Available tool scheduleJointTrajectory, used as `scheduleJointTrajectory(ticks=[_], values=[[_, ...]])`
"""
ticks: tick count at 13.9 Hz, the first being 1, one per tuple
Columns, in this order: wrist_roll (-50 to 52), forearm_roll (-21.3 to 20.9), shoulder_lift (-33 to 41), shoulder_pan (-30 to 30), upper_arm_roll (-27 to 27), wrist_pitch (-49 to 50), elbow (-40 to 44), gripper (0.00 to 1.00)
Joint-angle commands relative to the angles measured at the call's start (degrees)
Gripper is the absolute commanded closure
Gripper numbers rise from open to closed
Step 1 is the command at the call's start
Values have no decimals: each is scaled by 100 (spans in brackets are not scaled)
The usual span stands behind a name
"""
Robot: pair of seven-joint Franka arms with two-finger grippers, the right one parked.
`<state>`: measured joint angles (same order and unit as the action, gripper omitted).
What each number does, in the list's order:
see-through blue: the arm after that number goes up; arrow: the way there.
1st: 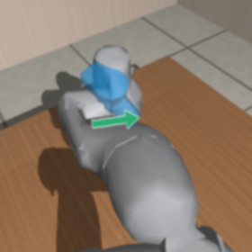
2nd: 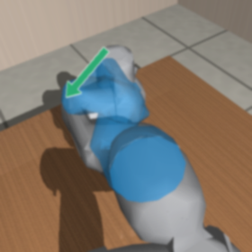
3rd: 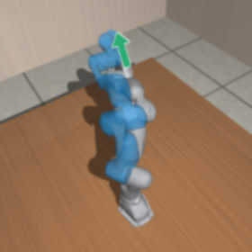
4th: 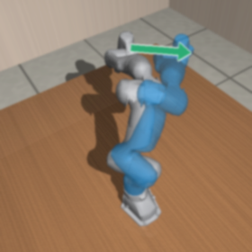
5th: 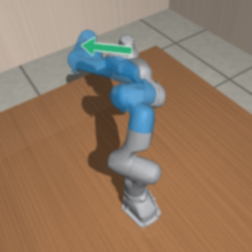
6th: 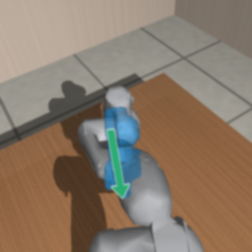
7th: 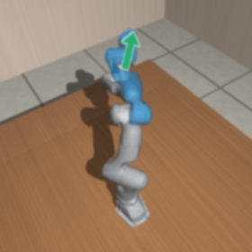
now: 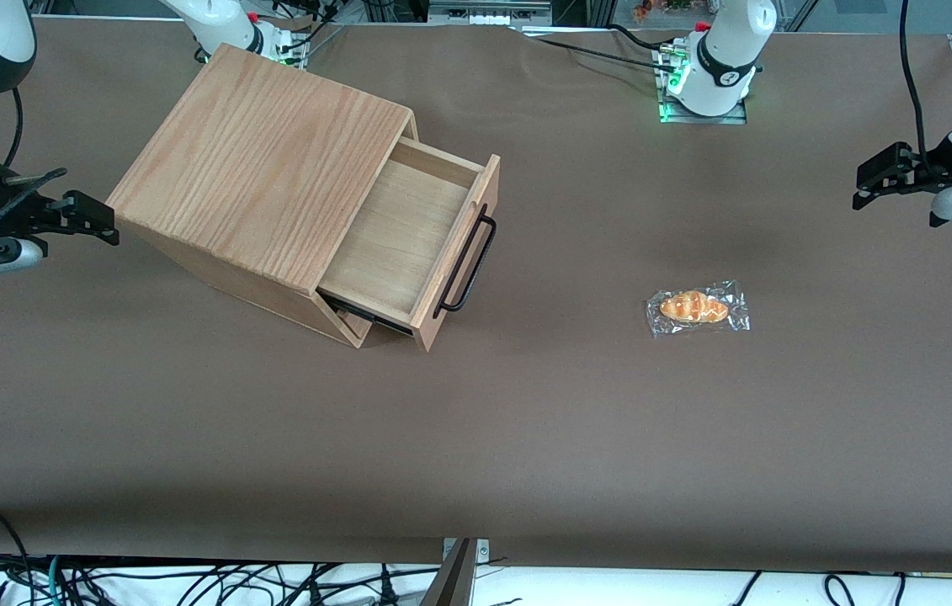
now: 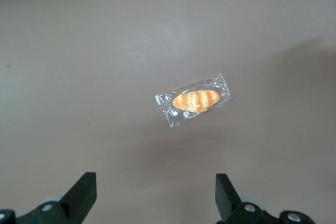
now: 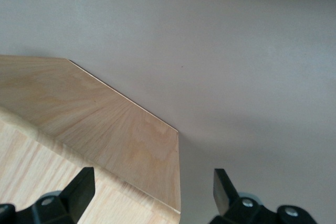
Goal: Open top drawer with left arm
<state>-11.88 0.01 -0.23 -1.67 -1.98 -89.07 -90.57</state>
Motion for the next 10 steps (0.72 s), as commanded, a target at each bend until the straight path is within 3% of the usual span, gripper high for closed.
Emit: scheduleJointTrajectory(ticks=[1, 10], values=[[80, -107, 103, 87, 40, -110, -146, 0], [309, -98, 15, 70, 5, -321, -110, 0]])
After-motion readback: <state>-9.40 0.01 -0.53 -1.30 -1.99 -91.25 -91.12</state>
